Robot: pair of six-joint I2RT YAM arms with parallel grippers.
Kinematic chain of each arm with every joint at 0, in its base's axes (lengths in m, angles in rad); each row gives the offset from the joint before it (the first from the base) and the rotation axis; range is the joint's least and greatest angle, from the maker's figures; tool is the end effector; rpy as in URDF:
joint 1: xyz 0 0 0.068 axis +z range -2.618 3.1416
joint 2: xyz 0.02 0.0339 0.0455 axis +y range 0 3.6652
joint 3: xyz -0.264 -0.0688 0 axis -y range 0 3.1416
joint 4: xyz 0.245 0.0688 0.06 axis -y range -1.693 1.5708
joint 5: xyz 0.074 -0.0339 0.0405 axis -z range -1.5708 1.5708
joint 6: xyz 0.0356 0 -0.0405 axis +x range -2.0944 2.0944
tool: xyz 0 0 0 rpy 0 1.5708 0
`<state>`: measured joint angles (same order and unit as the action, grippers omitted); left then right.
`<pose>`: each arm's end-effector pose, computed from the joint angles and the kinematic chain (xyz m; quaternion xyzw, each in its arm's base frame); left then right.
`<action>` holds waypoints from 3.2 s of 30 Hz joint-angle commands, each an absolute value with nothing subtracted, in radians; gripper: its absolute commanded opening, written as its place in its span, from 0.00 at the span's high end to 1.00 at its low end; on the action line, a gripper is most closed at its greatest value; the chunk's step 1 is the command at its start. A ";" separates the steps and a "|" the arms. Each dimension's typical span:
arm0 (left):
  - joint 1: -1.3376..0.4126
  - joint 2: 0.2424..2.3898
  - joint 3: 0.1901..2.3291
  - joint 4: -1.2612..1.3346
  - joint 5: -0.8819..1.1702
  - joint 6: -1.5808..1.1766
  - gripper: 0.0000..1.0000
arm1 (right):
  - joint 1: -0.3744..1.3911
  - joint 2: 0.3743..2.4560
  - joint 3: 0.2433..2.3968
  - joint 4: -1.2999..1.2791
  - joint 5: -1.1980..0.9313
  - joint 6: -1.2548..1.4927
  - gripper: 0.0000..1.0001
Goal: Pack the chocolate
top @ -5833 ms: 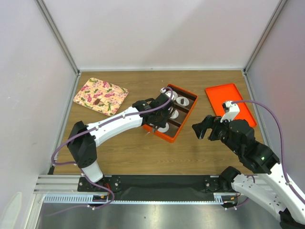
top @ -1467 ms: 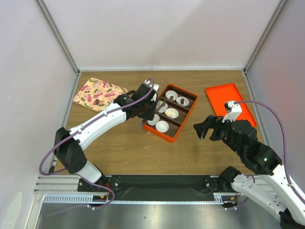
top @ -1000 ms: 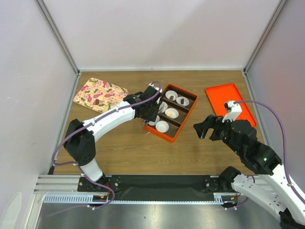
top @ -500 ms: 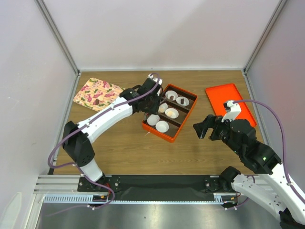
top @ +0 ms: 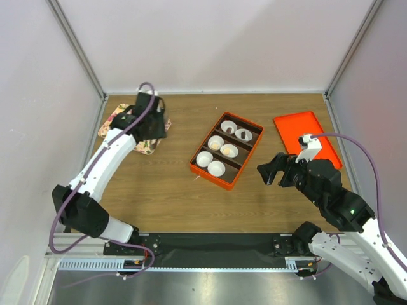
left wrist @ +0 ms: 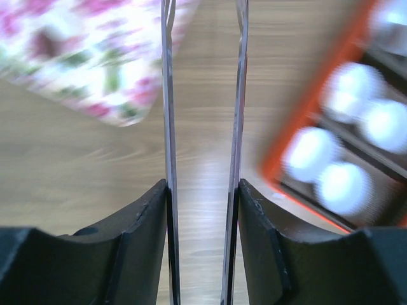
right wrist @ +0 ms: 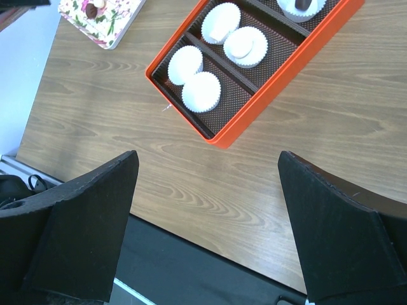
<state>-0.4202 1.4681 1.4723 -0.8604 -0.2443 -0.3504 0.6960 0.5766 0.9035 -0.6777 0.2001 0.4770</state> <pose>0.2855 -0.1181 0.3551 -0.0101 0.9308 -0.0247 0.3646 0.0918 0.0675 0.3555 -0.0322 0.8169 0.2473 0.5201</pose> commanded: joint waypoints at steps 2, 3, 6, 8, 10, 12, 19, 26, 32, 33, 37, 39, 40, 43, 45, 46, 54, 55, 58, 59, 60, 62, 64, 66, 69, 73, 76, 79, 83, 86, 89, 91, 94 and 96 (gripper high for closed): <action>-0.264 1.393 1.358 -0.821 -0.273 -0.351 0.49 | 0.693 0.583 0.888 -0.627 0.178 0.479 0.03; -0.237 1.385 1.320 -0.810 -0.270 -0.348 0.50 | 0.695 0.586 0.887 -0.624 0.175 0.477 0.02; -0.143 1.391 1.270 -0.772 -0.262 -0.338 0.49 | 0.693 0.594 0.884 -0.612 0.175 0.471 0.03; -0.089 1.405 1.256 -0.749 -0.253 -0.336 0.48 | 0.692 0.595 0.877 -0.603 0.175 0.469 0.03; -0.054 1.430 1.247 -0.742 -0.256 -0.334 0.48 | 0.692 0.598 0.876 -0.600 0.176 0.468 0.03; -0.040 1.442 1.236 -0.729 -0.261 -0.334 0.48 | 0.692 0.601 0.874 -0.598 0.175 0.466 0.02; -0.017 1.483 1.204 -0.683 -0.259 -0.319 0.50 | 0.693 0.607 0.862 -0.591 0.186 0.462 0.03; 0.023 1.519 1.178 -0.646 -0.241 -0.307 0.52 | 0.690 0.618 0.859 -0.584 0.196 0.453 0.03; 0.031 1.545 1.177 -0.612 -0.206 -0.273 0.56 | 0.692 0.630 0.853 -0.572 0.190 0.451 0.02; 0.032 1.549 1.181 -0.611 -0.201 -0.267 0.57 | 0.692 0.632 0.853 -0.569 0.190 0.451 0.03; 0.034 1.559 1.186 -0.606 -0.172 -0.249 0.62 | 0.692 0.629 0.856 -0.571 0.192 0.451 0.03; 0.034 1.552 1.193 -0.614 -0.175 -0.250 0.66 | 0.692 0.623 0.861 -0.577 0.195 0.449 0.03; 0.034 1.549 1.196 -0.630 -0.181 -0.253 0.66 | 0.692 0.621 0.861 -0.578 0.198 0.449 0.02; 0.031 1.525 1.224 -0.681 -0.193 -0.261 0.68 | 0.690 0.615 0.868 -0.589 0.199 0.446 0.02; 0.023 1.487 1.256 -0.710 -0.207 -0.262 0.69 | 0.692 0.614 0.876 -0.600 0.202 0.445 0.03; 0.017 1.468 1.267 -0.741 -0.212 -0.261 0.69 | 0.692 0.614 0.882 -0.601 0.207 0.442 0.02; -0.185 1.313 1.414 -0.851 -0.166 -0.253 0.71 | 0.690 0.611 0.908 -0.620 0.218 0.436 0.02; -0.224 1.302 1.426 -0.873 -0.166 -0.256 0.71 | 0.690 0.609 0.907 -0.621 0.221 0.437 0.03; -0.385 1.290 1.448 -0.900 -0.164 -0.291 0.72 | 0.692 0.601 0.910 -0.624 0.222 0.446 0.03; -0.462 1.289 1.448 -0.905 -0.169 -0.317 0.72 | 0.690 0.598 0.910 -0.626 0.221 0.449 0.03; -0.503 1.290 1.447 -0.910 -0.175 -0.331 0.72 | 0.690 0.597 0.910 -0.627 0.221 0.452 0.03; -0.622 1.293 1.434 -0.917 -0.195 -0.369 0.72 | 0.690 0.594 0.911 -0.635 0.218 0.456 0.03; -0.701 1.299 1.422 -0.914 -0.196 -0.394 0.72 | 0.690 0.591 0.911 -0.641 0.215 0.462 0.03; -0.814 1.322 1.416 -0.929 -0.216 -0.423 0.73 | 0.689 0.588 0.913 -0.652 0.215 0.465 0.03; -0.932 1.344 1.375 -0.936 -0.232 -0.474 0.73 | 0.690 0.584 0.911 -0.669 0.225 0.471 0.03; -1.009 1.368 1.318 -0.919 -0.221 -0.528 0.73 | 0.690 0.569 0.905 -0.676 0.236 0.477 0.03; -1.034 1.373 1.290 -0.924 -0.232 -0.572 0.73 | 0.690 0.560 0.899 -0.672 0.233 0.486 0.03; -1.039 1.371 1.255 -0.897 -0.230 -0.581 0.72 | 0.690 0.555 0.897 -0.676 0.230 0.488 0.03; -1.039 1.400 1.268 -0.896 -0.282 -0.572 0.71 | 0.690 0.535 0.899 -0.695 0.241 0.483 0.03; -1.039 1.434 1.292 -0.882 -0.301 -0.555 0.69 | 0.690 0.525 0.899 -0.709 0.252 0.483 0.03; -1.037 1.485 1.318 -0.899 -0.316 -0.555 0.69 | 0.690 0.517 0.903 -0.718 0.255 0.485 0.03; -1.037 1.502 1.322 -0.900 -0.316 -0.552 0.68 | 0.690 0.515 0.904 -0.718 0.259 0.483 0.03; -1.037 1.508 1.324 -0.899 -0.319 -0.551 0.63 | 0.690 0.518 0.907 -0.718 0.261 0.479 0.03; -1.037 1.500 1.330 -0.902 -0.336 -0.549 0.60 | 0.690 0.523 0.908 -0.718 0.259 0.472 0.03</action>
